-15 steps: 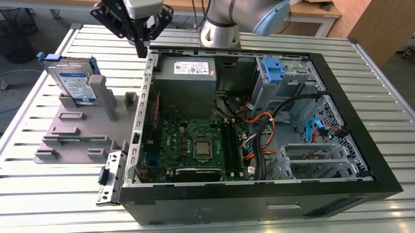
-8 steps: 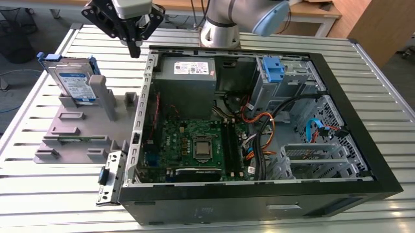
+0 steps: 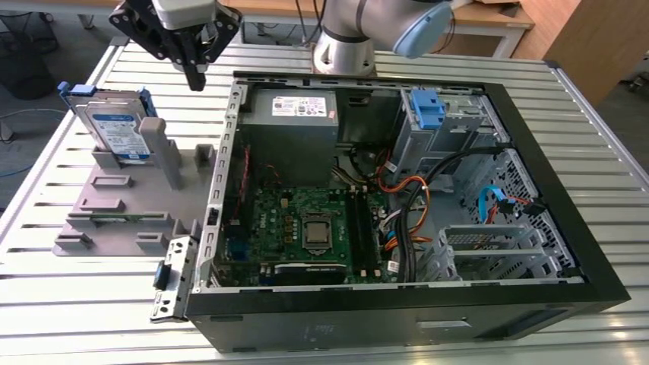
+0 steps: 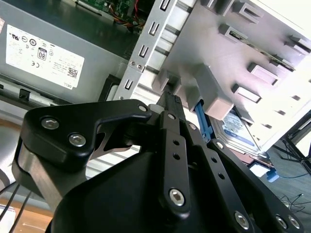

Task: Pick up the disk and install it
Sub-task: 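Reach for the disk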

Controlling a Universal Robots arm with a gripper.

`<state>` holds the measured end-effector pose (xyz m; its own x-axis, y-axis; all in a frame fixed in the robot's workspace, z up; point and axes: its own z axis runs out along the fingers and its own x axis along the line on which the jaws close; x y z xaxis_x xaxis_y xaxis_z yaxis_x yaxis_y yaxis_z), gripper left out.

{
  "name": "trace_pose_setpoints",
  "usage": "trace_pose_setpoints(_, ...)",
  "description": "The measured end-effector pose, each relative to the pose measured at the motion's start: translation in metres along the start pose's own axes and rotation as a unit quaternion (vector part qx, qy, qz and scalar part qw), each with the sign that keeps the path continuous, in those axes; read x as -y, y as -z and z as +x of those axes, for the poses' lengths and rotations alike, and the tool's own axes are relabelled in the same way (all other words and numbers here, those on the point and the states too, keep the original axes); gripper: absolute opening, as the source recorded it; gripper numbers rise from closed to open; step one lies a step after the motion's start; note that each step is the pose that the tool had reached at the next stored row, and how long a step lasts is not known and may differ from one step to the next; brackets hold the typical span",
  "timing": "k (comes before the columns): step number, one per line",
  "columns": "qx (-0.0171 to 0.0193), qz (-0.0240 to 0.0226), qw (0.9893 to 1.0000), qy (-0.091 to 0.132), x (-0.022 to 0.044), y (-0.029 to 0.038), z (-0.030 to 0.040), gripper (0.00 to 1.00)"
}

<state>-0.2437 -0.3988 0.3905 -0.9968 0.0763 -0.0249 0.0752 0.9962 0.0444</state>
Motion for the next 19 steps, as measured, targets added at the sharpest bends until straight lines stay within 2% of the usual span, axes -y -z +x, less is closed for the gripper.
trace_pose_setpoints(2,0.0000,0.0000,1.0000,0.000,0.0004,0.0000,0.0043,0.11)
trace_pose_setpoints(8,0.0000,0.0000,1.0000,0.000,0.0005,0.0000,0.0056,0.11)
trace_pose_setpoints(10,0.0000,0.0000,1.0000,0.000,0.0008,0.0001,0.0102,0.11)
trace_pose_setpoints(19,0.0000,0.0000,1.0000,0.000,0.0009,0.0001,0.0118,0.11)
